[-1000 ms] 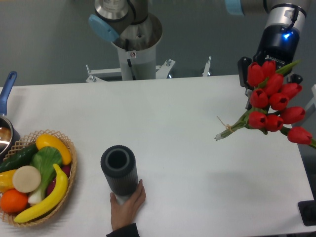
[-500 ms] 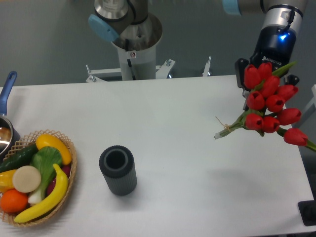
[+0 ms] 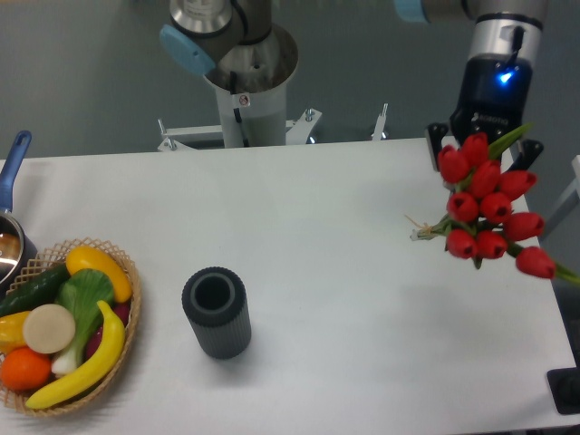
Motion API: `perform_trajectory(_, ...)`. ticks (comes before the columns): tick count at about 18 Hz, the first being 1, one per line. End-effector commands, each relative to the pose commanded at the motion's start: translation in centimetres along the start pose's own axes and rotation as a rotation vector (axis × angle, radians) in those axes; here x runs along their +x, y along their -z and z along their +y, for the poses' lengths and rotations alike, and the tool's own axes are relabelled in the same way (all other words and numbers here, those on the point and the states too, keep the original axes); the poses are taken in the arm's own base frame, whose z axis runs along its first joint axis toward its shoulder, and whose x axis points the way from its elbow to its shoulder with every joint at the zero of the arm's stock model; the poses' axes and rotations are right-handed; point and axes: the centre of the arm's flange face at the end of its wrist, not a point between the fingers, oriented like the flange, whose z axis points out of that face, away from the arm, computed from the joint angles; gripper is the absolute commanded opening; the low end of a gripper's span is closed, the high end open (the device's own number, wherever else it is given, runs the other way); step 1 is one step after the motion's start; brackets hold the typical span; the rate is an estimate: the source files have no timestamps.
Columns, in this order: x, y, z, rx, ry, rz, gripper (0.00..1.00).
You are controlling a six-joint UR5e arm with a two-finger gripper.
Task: Place the flowers on the table
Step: 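Hold the red tulip bunch in the gripper and lift it slightly, then carry the tulips toward the grey cylinder and lower them to the table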
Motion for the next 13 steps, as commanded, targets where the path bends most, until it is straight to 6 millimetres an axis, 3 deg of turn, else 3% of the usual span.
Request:
perform_trajectory(4, 2.4, -3.9, -0.6, -0.163, -0.101, -0.039, 0.38)
perform_trajectory(9, 3.5, -7.5, 1.0, -0.336, -0.167, -0.074, 0.38)
perform_trajectory(13, 5.6, -12.3, 2.7, -0.520, -0.238, -0.094, 0.38)
